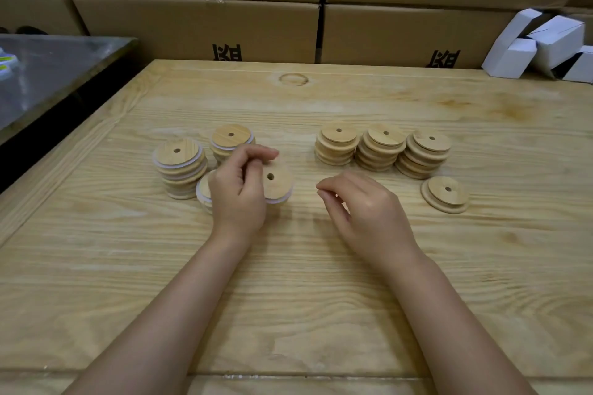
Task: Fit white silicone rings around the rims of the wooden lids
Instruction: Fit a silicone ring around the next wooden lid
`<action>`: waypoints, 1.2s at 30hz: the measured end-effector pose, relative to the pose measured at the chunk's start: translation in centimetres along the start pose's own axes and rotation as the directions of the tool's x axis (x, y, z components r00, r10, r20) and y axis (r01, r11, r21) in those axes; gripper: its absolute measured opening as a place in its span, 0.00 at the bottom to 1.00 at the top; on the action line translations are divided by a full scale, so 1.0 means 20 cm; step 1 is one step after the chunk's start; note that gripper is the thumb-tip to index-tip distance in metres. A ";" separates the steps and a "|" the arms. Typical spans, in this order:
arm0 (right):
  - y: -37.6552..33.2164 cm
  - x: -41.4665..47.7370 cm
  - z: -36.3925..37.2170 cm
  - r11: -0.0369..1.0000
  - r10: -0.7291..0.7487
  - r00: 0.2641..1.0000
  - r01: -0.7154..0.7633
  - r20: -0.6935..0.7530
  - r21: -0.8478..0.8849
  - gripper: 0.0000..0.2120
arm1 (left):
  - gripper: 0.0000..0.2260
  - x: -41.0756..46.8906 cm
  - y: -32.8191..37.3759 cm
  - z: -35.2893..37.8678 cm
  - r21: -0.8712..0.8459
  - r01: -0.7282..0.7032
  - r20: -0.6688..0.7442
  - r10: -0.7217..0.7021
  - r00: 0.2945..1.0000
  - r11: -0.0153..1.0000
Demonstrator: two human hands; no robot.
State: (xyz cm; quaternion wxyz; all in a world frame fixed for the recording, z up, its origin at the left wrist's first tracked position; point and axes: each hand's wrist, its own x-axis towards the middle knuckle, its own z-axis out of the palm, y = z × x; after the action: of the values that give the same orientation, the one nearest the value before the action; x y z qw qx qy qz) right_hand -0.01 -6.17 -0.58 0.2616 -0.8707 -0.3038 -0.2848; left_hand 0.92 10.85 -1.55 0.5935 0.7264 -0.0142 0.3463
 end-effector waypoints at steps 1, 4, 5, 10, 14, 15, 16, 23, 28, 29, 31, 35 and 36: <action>0.00 0.00 0.00 1.000 0.005 1.000 -0.005 0.001 0.011 0.03 | 0.11 0.01 -0.01 -0.03 0.048 -0.050 -0.043 0.052 0.998 0.998; -0.01 0.00 0.01 1.000 0.008 1.000 -0.008 -0.002 0.029 0.03 | 0.10 0.05 -0.04 -0.11 0.234 -0.169 -0.119 0.201 0.972 0.957; -0.01 0.00 0.01 0.999 0.006 1.000 -0.006 0.000 0.036 0.03 | 0.10 0.06 -0.05 -0.13 0.294 -0.185 -0.132 0.232 0.964 0.938; -0.03 -0.01 0.02 0.999 0.000 1.000 -0.001 0.012 0.044 0.03 | 0.10 0.08 -0.09 -0.21 0.531 -0.163 -0.085 0.244 0.966 0.831; -0.02 -0.01 0.01 0.998 0.006 1.000 -0.007 0.009 0.061 0.03 | 0.09 0.08 -0.10 -0.22 0.693 -0.188 -0.019 0.278 0.960 0.696; -0.02 0.00 0.01 0.998 0.007 1.000 -0.007 0.009 0.063 0.03 | 0.09 0.08 -0.10 -0.22 0.727 -0.185 -0.009 0.278 0.961 0.661; -0.02 0.00 0.01 0.998 0.006 1.000 -0.007 0.009 0.063 0.04 | 0.09 0.08 -0.11 -0.22 0.755 -0.184 0.003 0.277 0.961 0.630; -0.03 0.00 0.00 0.999 -0.004 1.000 0.003 0.023 0.042 0.04 | 0.13 0.08 -0.12 -0.27 0.821 -0.264 0.108 0.317 0.942 0.507; -0.03 0.00 0.00 0.999 0.002 1.000 -0.004 0.031 0.041 0.04 | 0.15 0.08 -0.10 -0.28 0.828 -0.229 0.100 0.266 0.959 0.513; -0.03 0.00 0.00 0.999 0.003 1.000 -0.004 0.031 0.040 0.04 | 0.14 0.08 -0.10 -0.28 0.821 -0.249 0.111 0.285 0.952 0.514; -0.03 0.00 0.00 0.999 0.004 0.999 -0.006 0.033 0.038 0.04 | 0.14 0.08 -0.10 -0.28 0.804 -0.283 0.123 0.318 0.940 0.523; -0.03 0.00 0.00 0.999 0.005 0.999 -0.006 0.037 0.035 0.04 | 0.24 0.08 -0.10 -0.29 0.784 -0.293 0.149 0.293 0.945 0.547; -0.03 0.00 0.00 0.999 0.006 0.999 -0.007 0.035 0.034 0.04 | 0.26 0.08 -0.10 -0.30 0.782 -0.307 0.168 0.290 0.942 0.543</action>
State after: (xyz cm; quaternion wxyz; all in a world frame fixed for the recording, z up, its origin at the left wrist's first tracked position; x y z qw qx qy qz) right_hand -0.45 -5.83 -0.44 0.2720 -0.8720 -0.3102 -0.2633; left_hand 0.14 17.32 -2.09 0.1378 0.9040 0.0133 0.4046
